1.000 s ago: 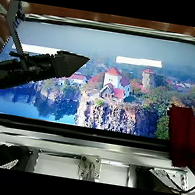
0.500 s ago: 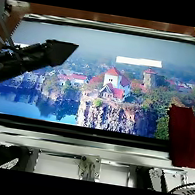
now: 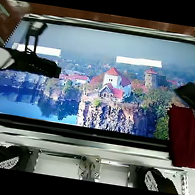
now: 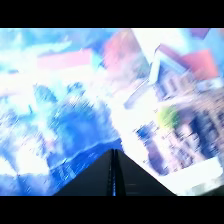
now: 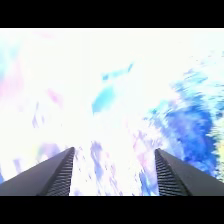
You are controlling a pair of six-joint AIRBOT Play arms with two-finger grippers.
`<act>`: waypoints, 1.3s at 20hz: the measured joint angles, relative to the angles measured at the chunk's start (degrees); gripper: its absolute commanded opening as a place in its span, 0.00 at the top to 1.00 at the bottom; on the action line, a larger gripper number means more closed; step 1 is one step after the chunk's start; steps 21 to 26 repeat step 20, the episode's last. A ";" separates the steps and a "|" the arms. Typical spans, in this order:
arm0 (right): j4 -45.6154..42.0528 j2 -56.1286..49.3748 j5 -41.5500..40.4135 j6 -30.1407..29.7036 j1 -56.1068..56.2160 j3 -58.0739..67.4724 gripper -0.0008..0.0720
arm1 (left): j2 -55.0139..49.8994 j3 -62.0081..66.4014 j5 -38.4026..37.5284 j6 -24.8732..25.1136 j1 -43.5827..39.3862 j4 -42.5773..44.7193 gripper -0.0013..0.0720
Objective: Fold the shirts.
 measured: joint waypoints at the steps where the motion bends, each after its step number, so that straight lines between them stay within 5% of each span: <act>1: -4.42 -1.42 -1.11 2.29 6.69 0.11 0.10 | -2.99 1.64 -4.52 -1.09 -0.26 3.28 0.02; 8: -16.35 -8.50 -2.05 10.51 27.93 0.46 0.11 | -11.54 5.73 -15.23 -1.77 -0.92 10.78 0.03; 26: -17.77 -9.57 -2.08 11.80 31.15 0.46 0.11 | -12.68 6.12 -15.04 -1.46 -0.90 11.93 0.03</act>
